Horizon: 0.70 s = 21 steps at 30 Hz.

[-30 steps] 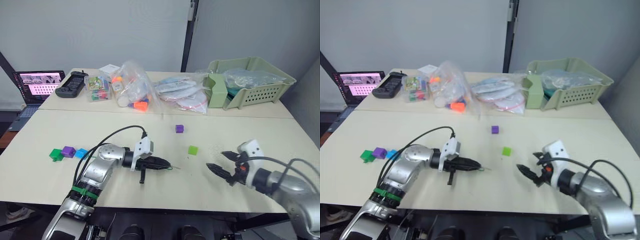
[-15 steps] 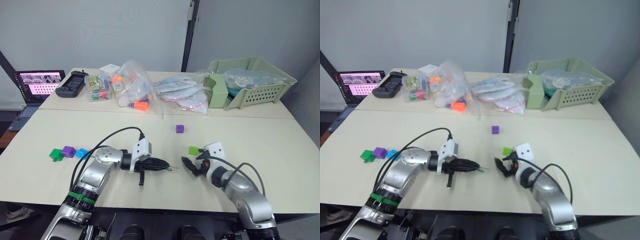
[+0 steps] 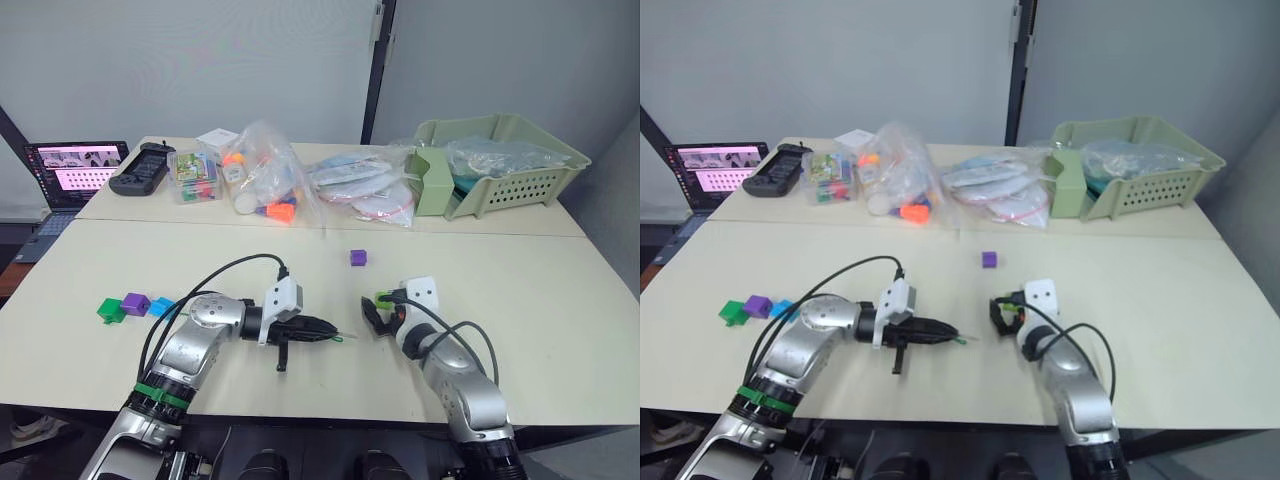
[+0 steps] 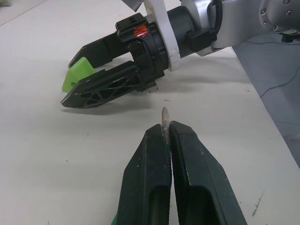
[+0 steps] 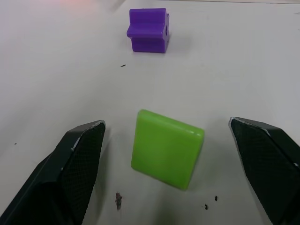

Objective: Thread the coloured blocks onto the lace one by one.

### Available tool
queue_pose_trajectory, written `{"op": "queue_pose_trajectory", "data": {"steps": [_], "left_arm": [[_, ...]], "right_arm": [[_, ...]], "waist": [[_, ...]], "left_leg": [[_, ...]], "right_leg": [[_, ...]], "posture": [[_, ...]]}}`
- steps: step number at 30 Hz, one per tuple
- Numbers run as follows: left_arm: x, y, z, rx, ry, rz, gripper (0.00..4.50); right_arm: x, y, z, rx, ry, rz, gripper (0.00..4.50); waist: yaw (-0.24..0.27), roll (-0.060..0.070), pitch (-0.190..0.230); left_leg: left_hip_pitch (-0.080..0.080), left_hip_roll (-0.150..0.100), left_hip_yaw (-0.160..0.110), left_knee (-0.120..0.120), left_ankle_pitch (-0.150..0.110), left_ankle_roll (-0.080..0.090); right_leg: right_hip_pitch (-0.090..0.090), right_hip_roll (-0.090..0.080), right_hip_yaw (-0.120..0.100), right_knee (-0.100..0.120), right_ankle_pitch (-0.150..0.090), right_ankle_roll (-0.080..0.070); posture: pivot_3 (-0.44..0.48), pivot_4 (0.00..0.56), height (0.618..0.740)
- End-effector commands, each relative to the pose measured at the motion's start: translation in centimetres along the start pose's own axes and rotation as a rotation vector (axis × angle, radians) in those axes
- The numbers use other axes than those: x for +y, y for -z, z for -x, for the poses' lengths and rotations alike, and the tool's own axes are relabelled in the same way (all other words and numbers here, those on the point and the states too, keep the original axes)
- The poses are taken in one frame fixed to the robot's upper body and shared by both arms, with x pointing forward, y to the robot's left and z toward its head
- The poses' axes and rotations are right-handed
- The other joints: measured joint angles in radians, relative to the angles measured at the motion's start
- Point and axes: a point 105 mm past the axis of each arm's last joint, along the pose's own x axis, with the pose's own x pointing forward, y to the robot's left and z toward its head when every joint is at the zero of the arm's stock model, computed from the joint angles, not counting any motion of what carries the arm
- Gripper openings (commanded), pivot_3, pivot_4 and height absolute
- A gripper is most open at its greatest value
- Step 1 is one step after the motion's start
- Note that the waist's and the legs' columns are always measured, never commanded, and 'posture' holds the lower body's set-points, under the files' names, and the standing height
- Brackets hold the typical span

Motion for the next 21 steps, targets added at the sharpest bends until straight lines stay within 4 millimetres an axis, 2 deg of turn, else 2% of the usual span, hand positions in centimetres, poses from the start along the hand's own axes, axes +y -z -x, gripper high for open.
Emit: {"op": "queue_pose_trajectory", "data": {"steps": [1,6,8,13,17,21], "left_arm": [[0.0,-1.1,0.0,-0.028,0.002,-0.034,0.0],[-0.1,-1.2,-0.2,-0.033,0.005,-0.035,0.0],[-0.1,-1.2,-0.4,-0.036,0.009,-0.033,0.0],[-0.3,-1.1,-1.0,-0.048,0.028,-0.029,0.0],[-0.5,-1.0,-1.7,-0.06,0.054,-0.022,0.0],[-0.6,-1.0,-2.2,-0.068,0.077,-0.018,0.0]], "right_arm": [[-0.5,0.2,0.0,0.005,0.053,-0.029,3.31],[-1.3,-0.1,0.6,-0.012,0.089,-0.049,1.54],[-1.4,-0.3,1.1,-0.015,0.091,-0.051,1.16],[-1.6,-0.4,3.2,-0.007,0.097,-0.046,1.16],[-1.2,0.4,6.1,0.046,0.091,-0.049,1.16],[-0.8,1.1,8.0,0.098,0.09,-0.044,1.16]], "waist": [[-0.001,0.0,0.0],[-0.001,0.0,0.0],[0.0,0.0,0.0],[0.003,0.0,0.0],[0.004,0.0,0.0],[0.002,0.0,0.0]], "left_leg": [[0.0,0.0,0.0,0.0,0.0,0.0],[0.001,0.0,0.0,-0.001,0.0,0.0],[0.001,0.0,0.0,-0.001,0.0,0.0],[0.0,-0.001,0.0,-0.002,0.0,0.0],[0.0,-0.001,-0.001,-0.003,0.0,0.0],[0.001,0.0,0.0,-0.003,0.0,0.0]], "right_leg": [[0.0,0.0,0.0,0.0,0.0,0.0],[0.0,0.0,0.0,0.001,0.0,0.0],[0.0,0.0,0.0,0.001,0.0,0.0],[0.0,0.0,0.0,0.001,0.0,0.0],[0.0,0.0,0.0,0.001,0.0,0.0],[0.0,0.0,0.0,-0.002,0.0,0.0]], "posture": [[0.0,0.15,0.733],[0.0,0.15,0.733],[0.0,0.15,0.733],[0.0,0.15,0.733],[0.0,0.15,0.733],[0.0,0.15,0.733]]}}
